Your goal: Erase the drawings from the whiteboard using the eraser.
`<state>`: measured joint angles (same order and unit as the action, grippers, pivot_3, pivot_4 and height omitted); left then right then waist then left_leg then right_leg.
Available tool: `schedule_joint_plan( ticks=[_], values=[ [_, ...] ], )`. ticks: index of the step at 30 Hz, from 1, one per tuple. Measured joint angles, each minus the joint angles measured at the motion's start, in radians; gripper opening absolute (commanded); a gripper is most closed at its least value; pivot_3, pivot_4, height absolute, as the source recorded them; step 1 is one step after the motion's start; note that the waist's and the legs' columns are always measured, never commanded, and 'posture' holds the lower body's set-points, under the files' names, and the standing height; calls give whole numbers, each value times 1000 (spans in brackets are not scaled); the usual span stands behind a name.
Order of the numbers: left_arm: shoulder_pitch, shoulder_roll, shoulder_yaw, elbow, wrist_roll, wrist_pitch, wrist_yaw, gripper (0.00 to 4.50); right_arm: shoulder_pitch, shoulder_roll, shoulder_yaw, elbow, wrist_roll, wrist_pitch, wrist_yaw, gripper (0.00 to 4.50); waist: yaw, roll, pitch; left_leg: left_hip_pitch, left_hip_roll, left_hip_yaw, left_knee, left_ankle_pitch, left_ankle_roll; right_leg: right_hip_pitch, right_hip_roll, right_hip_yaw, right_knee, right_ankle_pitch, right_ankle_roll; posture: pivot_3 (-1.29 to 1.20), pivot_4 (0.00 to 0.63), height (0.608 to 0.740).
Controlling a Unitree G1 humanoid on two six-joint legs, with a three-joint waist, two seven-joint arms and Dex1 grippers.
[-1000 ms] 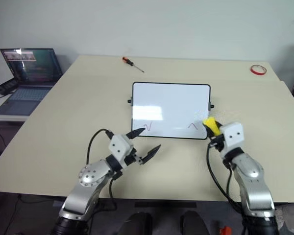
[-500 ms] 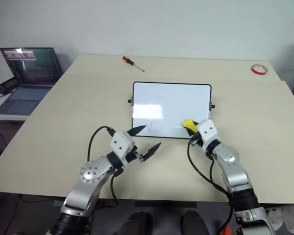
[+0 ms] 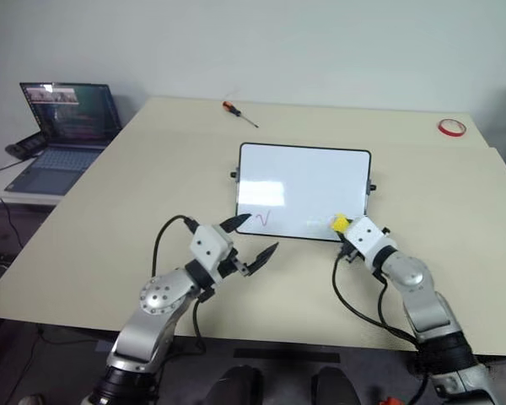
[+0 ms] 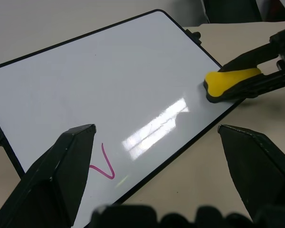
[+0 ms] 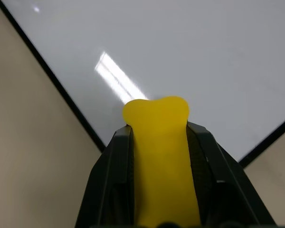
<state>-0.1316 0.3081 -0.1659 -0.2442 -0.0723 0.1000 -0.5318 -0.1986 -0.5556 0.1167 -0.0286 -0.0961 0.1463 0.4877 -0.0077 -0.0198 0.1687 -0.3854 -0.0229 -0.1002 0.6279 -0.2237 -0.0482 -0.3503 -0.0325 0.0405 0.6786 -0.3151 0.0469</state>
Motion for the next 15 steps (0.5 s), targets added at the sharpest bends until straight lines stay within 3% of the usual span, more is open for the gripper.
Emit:
schedule_joint_plan(
  ticks=[9, 15],
  values=[
    [0, -14, -5, 2, 0, -1, 2, 4500, 104, -64, -49, -96, 1, 79, 33, 1182, 3, -1, 0, 0, 0, 0, 0, 0, 0, 0, -3, 0, -1, -2, 3, 0, 150, 740],
    [0, -27, -21, 3, 2, -3, 1, 4500, 142, 37, -115, -159, 87, 114, 10, 1182, 2, -1, 2, -5, 0, 0, 0, 0, 0, -4, -3, 0, -1, -2, 3, 0, 150, 740]
  ],
)
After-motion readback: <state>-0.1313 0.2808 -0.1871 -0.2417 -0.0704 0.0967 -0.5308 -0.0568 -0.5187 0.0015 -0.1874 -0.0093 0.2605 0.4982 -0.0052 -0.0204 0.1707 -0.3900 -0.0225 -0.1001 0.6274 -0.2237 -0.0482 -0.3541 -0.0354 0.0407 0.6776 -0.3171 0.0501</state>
